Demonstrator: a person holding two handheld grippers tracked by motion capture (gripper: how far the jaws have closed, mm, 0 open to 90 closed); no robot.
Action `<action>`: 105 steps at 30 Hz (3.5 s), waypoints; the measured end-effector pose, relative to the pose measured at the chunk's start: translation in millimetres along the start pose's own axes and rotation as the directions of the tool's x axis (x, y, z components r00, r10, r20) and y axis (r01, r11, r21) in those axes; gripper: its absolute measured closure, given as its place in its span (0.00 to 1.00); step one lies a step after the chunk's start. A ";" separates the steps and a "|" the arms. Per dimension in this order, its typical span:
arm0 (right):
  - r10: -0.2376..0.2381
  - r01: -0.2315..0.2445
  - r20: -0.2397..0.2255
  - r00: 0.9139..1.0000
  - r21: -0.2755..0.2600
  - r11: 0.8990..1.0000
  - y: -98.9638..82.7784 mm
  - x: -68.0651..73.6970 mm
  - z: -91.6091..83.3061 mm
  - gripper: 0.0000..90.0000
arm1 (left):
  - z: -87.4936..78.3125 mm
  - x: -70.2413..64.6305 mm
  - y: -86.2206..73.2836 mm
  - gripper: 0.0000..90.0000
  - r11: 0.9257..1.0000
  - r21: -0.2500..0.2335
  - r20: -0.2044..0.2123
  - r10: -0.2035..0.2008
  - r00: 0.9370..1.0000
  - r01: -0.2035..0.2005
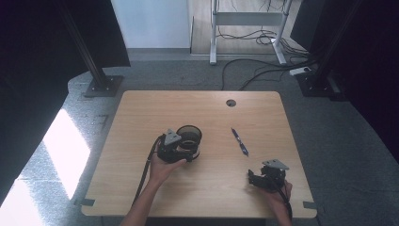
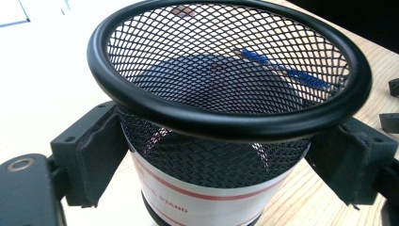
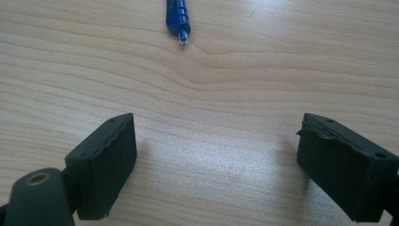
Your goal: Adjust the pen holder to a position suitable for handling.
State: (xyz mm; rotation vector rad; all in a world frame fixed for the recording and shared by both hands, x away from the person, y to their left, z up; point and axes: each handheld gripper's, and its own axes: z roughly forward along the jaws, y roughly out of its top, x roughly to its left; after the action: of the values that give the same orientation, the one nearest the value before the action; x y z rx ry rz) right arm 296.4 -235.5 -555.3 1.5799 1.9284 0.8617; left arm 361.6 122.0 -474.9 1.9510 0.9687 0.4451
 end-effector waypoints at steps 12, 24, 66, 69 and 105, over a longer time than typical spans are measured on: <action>0.000 0.000 0.000 1.000 0.000 1.000 0.0 0.0 0.0 0.13 | 20.8 -4.8 1.7 0.12 1.000 0.023 0.000 0.001 1.000 -0.001; 0.000 0.000 0.000 1.000 0.000 1.000 0.0 0.0 0.0 0.13 | 48.7 -5.4 -4.2 0.12 0.999 0.053 -0.016 -0.007 1.000 0.008; 0.001 -0.001 0.001 1.000 0.000 1.000 -0.1 0.0 -0.1 0.13 | -3.0 -1.5 -25.2 0.07 0.999 0.035 0.017 -0.030 0.999 0.029; 0.000 0.000 0.001 1.000 0.000 1.000 -0.1 0.0 0.0 0.13 | -8.9 -0.6 -31.9 0.07 0.999 0.036 0.021 -0.035 0.999 0.035; 0.003 -0.003 0.003 1.000 0.000 1.000 0.0 0.0 -0.1 0.13 | -42.9 12.0 -90.9 0.12 0.990 0.109 -0.034 -0.088 0.996 0.091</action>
State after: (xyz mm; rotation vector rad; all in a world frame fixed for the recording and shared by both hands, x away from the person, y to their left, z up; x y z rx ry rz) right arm 296.4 -235.5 -555.3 1.5830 1.9247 0.8601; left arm 300.8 182.6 -528.4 1.9944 1.1156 0.3762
